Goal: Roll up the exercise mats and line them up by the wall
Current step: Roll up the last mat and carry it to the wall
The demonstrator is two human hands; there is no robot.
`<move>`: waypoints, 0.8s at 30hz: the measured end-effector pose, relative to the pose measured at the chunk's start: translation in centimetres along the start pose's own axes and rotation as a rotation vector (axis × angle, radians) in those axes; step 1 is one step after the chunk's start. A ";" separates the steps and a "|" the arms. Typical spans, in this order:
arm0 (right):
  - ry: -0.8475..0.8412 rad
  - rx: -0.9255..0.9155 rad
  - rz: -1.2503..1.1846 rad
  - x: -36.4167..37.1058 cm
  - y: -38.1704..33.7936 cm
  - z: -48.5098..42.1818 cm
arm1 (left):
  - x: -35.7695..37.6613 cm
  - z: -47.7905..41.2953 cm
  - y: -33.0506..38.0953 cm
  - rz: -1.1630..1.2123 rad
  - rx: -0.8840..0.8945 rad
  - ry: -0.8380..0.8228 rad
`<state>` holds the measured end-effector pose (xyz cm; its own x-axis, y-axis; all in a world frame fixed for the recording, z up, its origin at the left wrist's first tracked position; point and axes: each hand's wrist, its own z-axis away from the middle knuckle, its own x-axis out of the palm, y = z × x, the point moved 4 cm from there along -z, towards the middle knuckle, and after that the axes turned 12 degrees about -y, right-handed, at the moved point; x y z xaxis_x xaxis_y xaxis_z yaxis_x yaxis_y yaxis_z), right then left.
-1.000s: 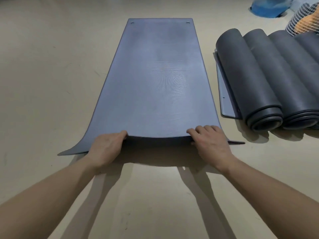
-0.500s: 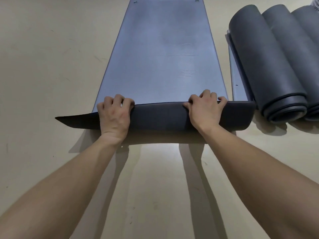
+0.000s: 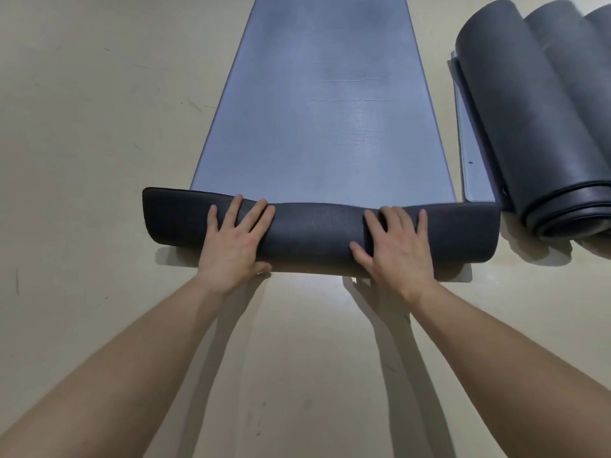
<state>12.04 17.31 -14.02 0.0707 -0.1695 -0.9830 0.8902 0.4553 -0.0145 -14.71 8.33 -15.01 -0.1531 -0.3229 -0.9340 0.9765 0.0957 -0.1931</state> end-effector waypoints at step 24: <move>-0.661 -0.271 -0.150 0.1 3.2 3.5 | -1.7 0.5 -0.2 0.526 0.173 -0.899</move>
<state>16.47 15.74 -13.52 0.2894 -0.7007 -0.6522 0.7753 0.5712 -0.2696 -14.58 8.40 -13.23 0.3955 -0.8654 -0.3078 0.9064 0.3135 0.2831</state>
